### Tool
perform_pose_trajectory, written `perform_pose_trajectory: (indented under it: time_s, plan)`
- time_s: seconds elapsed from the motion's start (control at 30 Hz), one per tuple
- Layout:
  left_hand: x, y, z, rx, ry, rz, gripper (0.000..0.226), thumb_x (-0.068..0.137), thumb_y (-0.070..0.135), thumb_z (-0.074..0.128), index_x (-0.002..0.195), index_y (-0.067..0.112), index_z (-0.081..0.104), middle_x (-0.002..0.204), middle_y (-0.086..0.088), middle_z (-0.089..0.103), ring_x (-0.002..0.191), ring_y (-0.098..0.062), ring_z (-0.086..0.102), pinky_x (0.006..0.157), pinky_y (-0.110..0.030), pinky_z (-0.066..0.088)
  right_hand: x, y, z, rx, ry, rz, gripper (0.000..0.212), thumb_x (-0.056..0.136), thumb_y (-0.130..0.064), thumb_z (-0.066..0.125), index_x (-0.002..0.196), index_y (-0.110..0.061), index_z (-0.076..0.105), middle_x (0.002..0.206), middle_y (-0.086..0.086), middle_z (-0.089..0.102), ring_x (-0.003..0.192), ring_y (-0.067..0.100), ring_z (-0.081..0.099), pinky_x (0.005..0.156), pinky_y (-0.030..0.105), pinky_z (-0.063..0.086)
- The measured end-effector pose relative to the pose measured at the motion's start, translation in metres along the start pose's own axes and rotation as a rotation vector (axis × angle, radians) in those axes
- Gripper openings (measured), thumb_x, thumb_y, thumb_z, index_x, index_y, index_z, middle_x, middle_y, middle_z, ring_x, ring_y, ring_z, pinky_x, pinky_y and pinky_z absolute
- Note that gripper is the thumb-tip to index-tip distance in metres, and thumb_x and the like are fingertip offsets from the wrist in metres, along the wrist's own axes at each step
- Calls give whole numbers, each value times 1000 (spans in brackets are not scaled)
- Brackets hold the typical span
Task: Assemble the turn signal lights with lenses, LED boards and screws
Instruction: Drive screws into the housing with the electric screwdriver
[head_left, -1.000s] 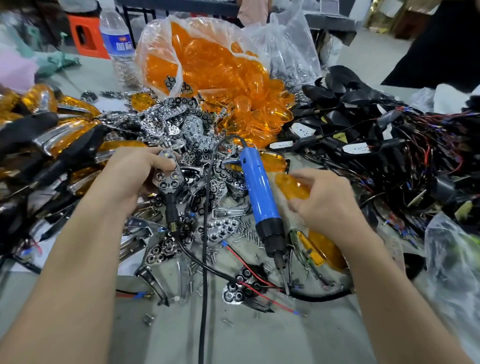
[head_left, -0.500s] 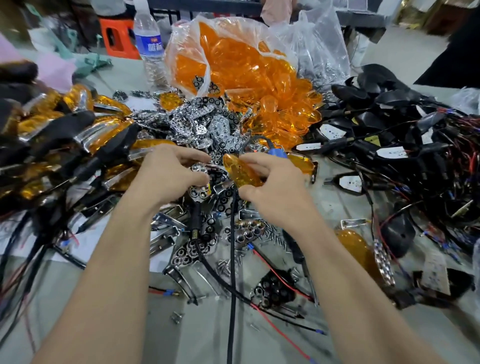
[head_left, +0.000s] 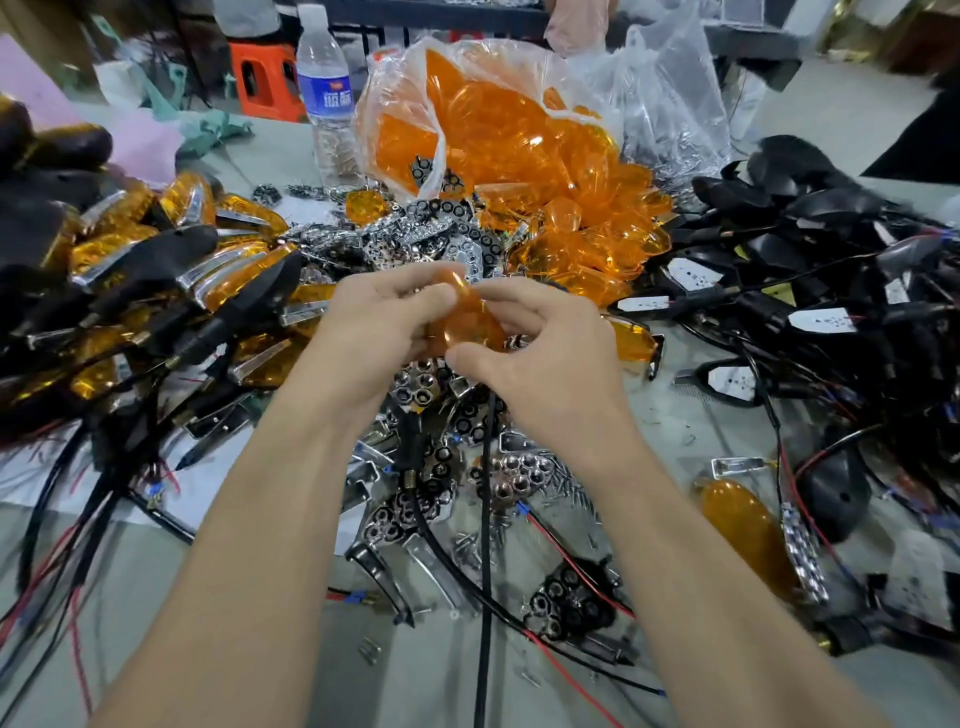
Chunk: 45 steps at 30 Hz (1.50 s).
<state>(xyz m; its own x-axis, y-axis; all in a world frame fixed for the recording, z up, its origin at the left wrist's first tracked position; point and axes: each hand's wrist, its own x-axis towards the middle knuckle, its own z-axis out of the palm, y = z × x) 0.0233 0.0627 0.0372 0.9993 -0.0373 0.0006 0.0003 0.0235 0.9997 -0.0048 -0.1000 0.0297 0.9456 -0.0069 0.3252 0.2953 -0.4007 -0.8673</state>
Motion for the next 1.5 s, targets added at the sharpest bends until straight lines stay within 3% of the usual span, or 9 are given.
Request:
perform_pose_trajectory:
  time_s: [0.13,0.3,0.5,0.6,0.8,0.97,1.07,1.33,1.5]
  plan:
    - [7,0,-17,-138,238,-41,21,100,2,60,113,11,74,92,-9,79,77,-16,76,64,-26,60,18,4,-4,-199,52,100,34,94,-20,70,126,-30,74,122,-16,74,100,-6,69,92,22,58]
    - [10,-2,-30,-286,255,-91,31,104,13,45,108,16,76,89,-5,78,64,-10,65,53,-20,48,43,7,5,-801,-462,95,36,102,-22,60,137,-23,63,115,7,71,96,27,68,91,34,54]
    - [12,-3,-37,-272,172,-158,22,103,34,56,94,20,70,71,5,62,49,-6,41,40,-19,31,48,19,18,-966,-296,-55,14,96,-31,64,104,-21,71,96,2,74,99,26,65,115,40,31]
    - [12,-5,-34,-168,211,-159,9,91,25,73,86,27,66,71,9,58,49,-5,41,42,-19,36,48,19,24,-992,-197,-94,7,94,-23,65,94,-24,72,86,-1,73,90,24,68,108,37,41]
    - [12,-5,-29,-266,165,-81,8,94,18,66,100,22,67,63,8,49,49,-8,41,47,-21,38,43,6,6,-504,292,118,20,97,-27,59,86,-26,75,75,-9,73,74,22,71,77,43,60]
    - [9,-3,-14,-128,187,-37,9,102,27,65,96,27,71,55,9,46,50,-10,41,49,-22,37,14,-4,8,87,257,189,14,91,-16,64,82,-24,69,60,-4,72,46,7,66,38,18,40]
    - [3,-2,-3,-48,107,-32,22,105,17,55,110,26,74,59,9,56,52,-9,53,46,-22,42,4,3,15,185,249,221,13,85,-10,73,78,-21,71,61,-1,73,50,9,67,45,18,42]
    - [0,3,1,-34,-103,36,52,73,5,66,117,32,73,94,1,75,85,-18,68,75,-33,52,-2,9,4,517,129,151,30,68,9,80,77,-19,79,79,4,77,74,15,69,70,27,57]
    - [-1,2,5,-59,-53,92,47,83,-5,74,117,27,72,88,4,76,79,-13,72,66,-24,56,-12,8,-1,101,9,31,37,72,15,74,78,-20,77,74,-6,72,65,3,57,62,19,47]
